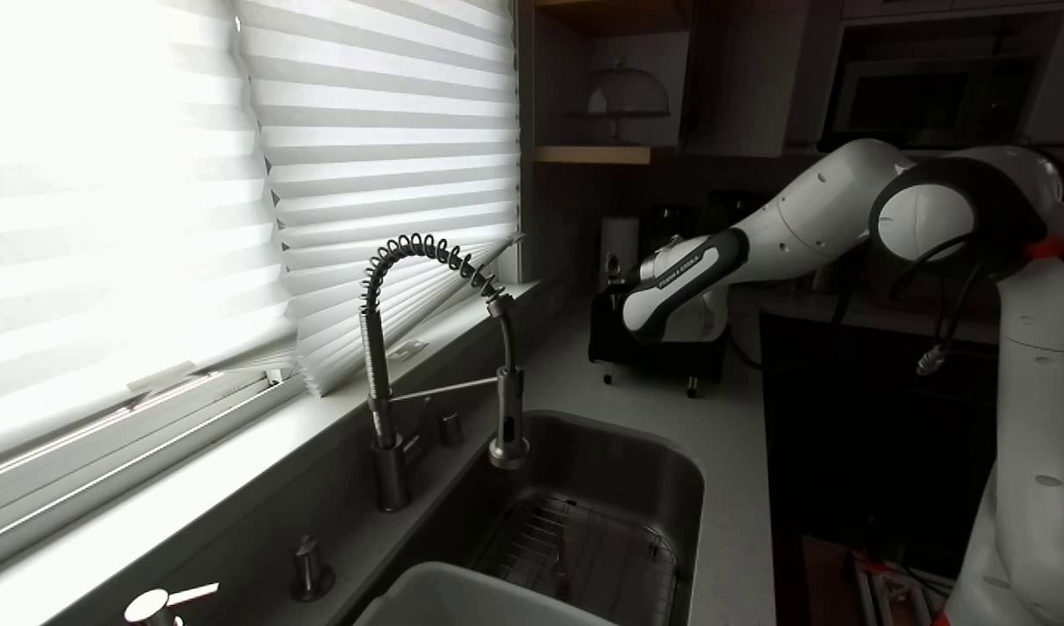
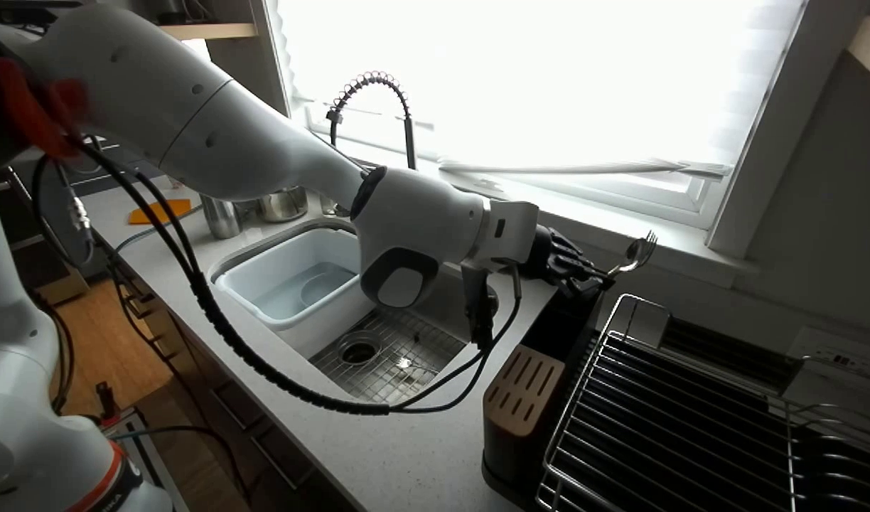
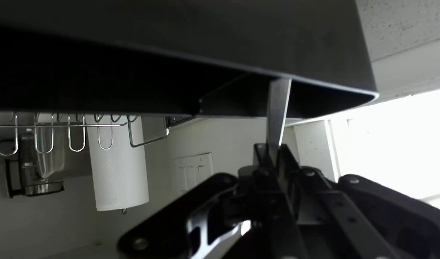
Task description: Put the spoon and fork in the drying rack
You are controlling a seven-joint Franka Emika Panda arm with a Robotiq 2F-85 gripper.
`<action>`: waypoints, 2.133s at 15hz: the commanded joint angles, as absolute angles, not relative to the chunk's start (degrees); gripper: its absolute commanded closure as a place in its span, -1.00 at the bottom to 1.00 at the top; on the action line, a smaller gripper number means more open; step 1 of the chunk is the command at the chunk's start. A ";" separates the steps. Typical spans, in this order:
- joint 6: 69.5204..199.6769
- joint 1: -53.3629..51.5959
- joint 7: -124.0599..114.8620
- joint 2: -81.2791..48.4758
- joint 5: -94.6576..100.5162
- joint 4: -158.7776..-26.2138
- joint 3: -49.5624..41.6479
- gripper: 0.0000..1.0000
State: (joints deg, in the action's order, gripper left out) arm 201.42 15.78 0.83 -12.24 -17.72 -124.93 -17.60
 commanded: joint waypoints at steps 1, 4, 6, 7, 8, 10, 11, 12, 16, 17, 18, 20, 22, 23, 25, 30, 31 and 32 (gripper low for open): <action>203.28 14.37 1.90 -12.17 -19.89 -126.15 -18.46 0.21; 203.64 13.81 2.37 -11.04 -20.91 -126.31 -18.51 -0.23; 203.24 13.19 2.86 -9.89 -21.94 -126.40 -18.82 -0.50; 202.91 12.95 3.09 -9.20 -22.25 -126.45 -18.92 -0.68; 202.63 12.78 3.26 -8.35 -22.40 -126.51 -18.96 -0.81; 201.11 12.40 4.17 -6.34 -23.00 -126.54 -19.13 -1.00; 199.56 12.26 5.02 -4.93 -23.15 -126.66 -19.26 -1.00; 198.04 12.13 6.08 -3.73 -23.27 -126.60 -19.47 -1.00; 186.97 11.92 11.22 0.88 -25.74 -126.00 -21.49 -1.00; 183.01 12.49 10.86 1.82 -25.20 -125.91 -21.84 -1.00; 177.79 15.89 4.84 3.12 -18.07 -126.32 -20.53 -1.00; 168.30 16.92 0.92 5.14 -12.61 -125.47 -21.29 -1.00; 159.29 19.12 -6.22 7.90 -3.72 -124.44 -19.92 -1.00; 155.41 19.61 -9.01 9.39 -0.58 -123.88 -19.25 -1.00; 149.02 19.52 -12.30 11.89 2.42 -122.64 -18.24 -1.00; 141.78 19.66 -14.66 15.52 3.21 -121.01 -15.48 -1.00; 141.16 19.76 -14.99 16.09 3.41 -120.92 -15.05 -1.00; 141.32 19.81 -15.09 16.16 3.40 -120.83 -14.86 -1.00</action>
